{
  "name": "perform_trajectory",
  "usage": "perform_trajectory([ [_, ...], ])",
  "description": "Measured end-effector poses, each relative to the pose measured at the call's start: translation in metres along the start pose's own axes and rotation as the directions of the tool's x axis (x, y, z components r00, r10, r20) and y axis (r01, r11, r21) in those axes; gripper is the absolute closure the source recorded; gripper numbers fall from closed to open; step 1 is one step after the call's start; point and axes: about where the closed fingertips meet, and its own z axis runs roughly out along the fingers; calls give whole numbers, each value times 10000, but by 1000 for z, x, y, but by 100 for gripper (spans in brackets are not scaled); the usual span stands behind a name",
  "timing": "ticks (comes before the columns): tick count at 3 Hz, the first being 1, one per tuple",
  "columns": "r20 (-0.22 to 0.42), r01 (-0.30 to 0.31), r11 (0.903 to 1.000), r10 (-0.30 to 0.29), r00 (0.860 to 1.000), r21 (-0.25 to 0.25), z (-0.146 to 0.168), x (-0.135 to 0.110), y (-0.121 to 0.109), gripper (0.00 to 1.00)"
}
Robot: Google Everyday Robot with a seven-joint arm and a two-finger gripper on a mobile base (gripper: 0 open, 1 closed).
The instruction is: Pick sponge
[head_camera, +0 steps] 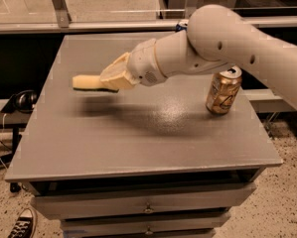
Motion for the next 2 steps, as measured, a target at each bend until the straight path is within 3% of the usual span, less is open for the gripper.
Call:
perform_trajectory([
  [1,785,209,9983,-251,9966,536,-22,-17,-36,100],
  [2,913,306,9973,-367,9952,670,-27,-25,-42,100],
])
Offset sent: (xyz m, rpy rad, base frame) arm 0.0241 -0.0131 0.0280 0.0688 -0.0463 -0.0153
